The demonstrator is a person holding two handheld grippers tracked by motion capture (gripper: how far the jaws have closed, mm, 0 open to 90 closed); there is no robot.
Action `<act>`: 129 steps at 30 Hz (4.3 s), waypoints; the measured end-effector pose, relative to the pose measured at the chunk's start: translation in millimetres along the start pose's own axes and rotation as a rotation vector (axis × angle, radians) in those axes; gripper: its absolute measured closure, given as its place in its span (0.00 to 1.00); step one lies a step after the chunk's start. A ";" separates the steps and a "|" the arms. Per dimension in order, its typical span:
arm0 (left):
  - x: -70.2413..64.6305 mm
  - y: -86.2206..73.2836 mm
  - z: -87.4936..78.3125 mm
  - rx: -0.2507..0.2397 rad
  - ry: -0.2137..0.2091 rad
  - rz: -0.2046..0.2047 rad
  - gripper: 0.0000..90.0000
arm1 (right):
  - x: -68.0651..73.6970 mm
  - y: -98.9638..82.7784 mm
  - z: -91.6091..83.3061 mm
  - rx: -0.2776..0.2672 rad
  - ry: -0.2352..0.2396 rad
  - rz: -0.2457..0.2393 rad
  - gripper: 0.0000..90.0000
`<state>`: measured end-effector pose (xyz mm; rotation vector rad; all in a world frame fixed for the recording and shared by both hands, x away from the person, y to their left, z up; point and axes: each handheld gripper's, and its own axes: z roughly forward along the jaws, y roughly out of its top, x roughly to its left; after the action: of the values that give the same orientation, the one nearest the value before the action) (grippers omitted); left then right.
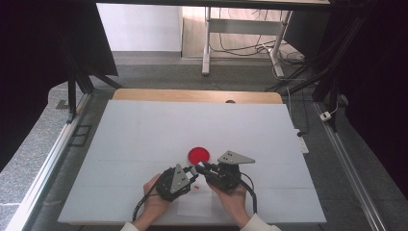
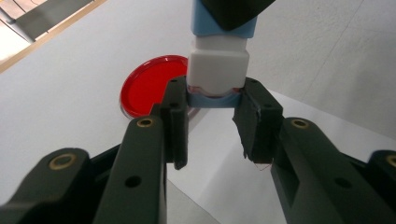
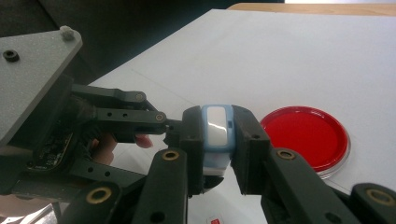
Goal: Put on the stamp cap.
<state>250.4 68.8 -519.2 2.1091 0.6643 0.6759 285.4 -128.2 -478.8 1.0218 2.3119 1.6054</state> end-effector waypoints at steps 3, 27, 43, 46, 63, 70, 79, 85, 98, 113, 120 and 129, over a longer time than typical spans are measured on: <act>0.1 -0.1 0.0 -0.002 0.000 0.004 0.73 | -0.9 0.0 0.0 0.001 0.004 0.004 0.84; -1.8 -0.2 0.9 0.007 0.009 0.005 0.73 | -0.6 -3.4 2.5 0.014 -0.002 0.009 0.84; -5.2 0.3 -0.1 -0.001 0.029 0.036 0.73 | -3.8 -4.6 3.8 0.026 0.018 0.038 0.84; -4.4 0.3 -0.4 -0.011 0.020 0.032 0.73 | -4.4 -3.9 3.0 0.029 0.024 0.045 0.84; 2.1 -2.8 1.6 -0.010 -0.011 -0.024 0.66 | -4.6 -2.2 1.2 0.012 0.023 0.019 0.84; 3.8 -3.2 2.7 -0.003 -0.027 -0.044 0.61 | -5.3 -2.4 1.7 0.014 0.028 0.022 0.84; 3.6 -3.6 5.0 0.018 -0.050 -0.050 0.53 | -6.7 -2.2 1.3 0.007 0.026 0.019 0.84; 5.0 -4.1 5.1 0.034 -0.054 -0.062 0.50 | -7.0 -2.0 1.0 0.008 0.027 0.019 0.84; 27.1 -14.6 -18.8 0.089 -0.130 -0.167 0.38 | -14.8 1.1 -3.5 0.012 0.017 0.003 0.84; 61.1 -56.2 -72.9 0.111 -0.067 -0.277 0.38 | -29.4 4.3 -8.7 0.038 -0.018 -0.020 0.84; 69.1 -73.7 -89.2 0.106 -0.020 -0.305 0.37 | -32.7 5.4 -9.9 0.042 -0.025 -0.031 0.84; 73.6 -81.9 -92.7 0.106 0.008 -0.308 0.37 | -36.9 8.9 -14.0 0.038 -0.038 -0.053 0.84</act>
<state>224.0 210.2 -519.2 2.0387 1.0235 0.4866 310.7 -159.5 -474.5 0.9814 2.3330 1.5150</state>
